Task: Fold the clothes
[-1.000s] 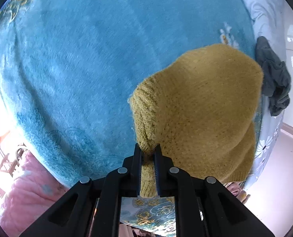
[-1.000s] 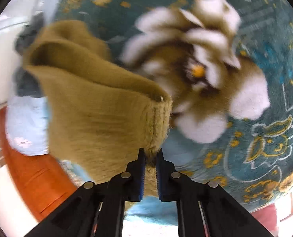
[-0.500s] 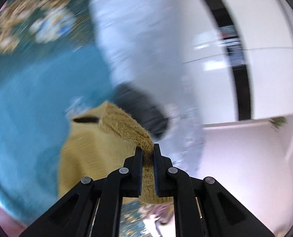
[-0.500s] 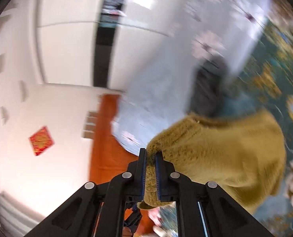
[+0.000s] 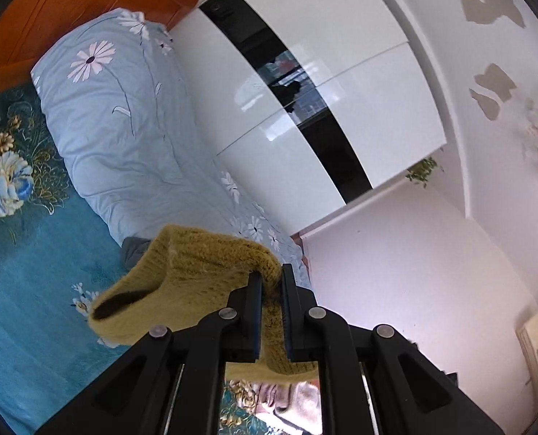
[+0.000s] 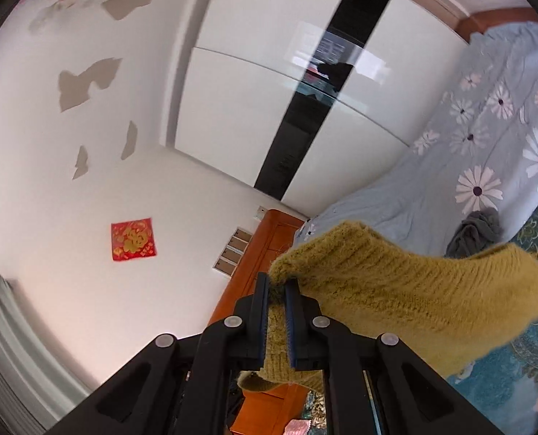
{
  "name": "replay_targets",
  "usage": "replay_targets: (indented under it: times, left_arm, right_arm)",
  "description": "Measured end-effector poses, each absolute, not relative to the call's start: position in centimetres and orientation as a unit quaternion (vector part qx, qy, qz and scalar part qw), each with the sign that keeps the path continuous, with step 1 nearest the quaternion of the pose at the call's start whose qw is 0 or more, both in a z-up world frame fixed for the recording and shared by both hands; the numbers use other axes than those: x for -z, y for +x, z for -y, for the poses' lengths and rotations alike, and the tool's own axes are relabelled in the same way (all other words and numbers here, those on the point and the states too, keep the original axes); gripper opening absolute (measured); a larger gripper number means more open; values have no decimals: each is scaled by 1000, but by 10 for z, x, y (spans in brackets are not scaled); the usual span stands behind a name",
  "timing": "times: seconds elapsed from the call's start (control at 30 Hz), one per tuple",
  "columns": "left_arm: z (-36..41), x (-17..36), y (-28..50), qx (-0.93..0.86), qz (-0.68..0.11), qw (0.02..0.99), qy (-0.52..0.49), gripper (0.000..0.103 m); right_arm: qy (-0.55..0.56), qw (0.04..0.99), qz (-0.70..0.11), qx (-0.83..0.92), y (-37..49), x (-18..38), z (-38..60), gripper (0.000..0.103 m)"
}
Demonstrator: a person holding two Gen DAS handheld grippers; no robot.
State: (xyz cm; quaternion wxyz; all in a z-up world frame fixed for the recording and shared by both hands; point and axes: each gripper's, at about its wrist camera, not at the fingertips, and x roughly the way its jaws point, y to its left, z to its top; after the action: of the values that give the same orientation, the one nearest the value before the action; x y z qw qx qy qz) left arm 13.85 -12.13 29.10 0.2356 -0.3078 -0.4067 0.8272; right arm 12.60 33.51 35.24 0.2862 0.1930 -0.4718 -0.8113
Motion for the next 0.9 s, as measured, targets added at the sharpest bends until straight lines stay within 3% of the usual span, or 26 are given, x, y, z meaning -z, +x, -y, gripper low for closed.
replay_targets:
  times: [0.33, 0.57, 0.67, 0.9]
  left_arm:
    - [148, -300, 202, -827, 378, 277, -311, 9]
    - [129, -313, 160, -835, 347, 286, -317, 9]
    - [116, -269, 124, -817, 356, 257, -373, 9]
    - [89, -125, 47, -748, 372, 138, -532, 9]
  right_arm:
    - [188, 287, 438, 831, 214, -369, -332, 9]
    - [197, 279, 449, 826, 190, -367, -341, 9]
    - [255, 250, 454, 816, 156, -332, -344, 9]
    - [402, 156, 505, 747, 63, -178, -357, 9]
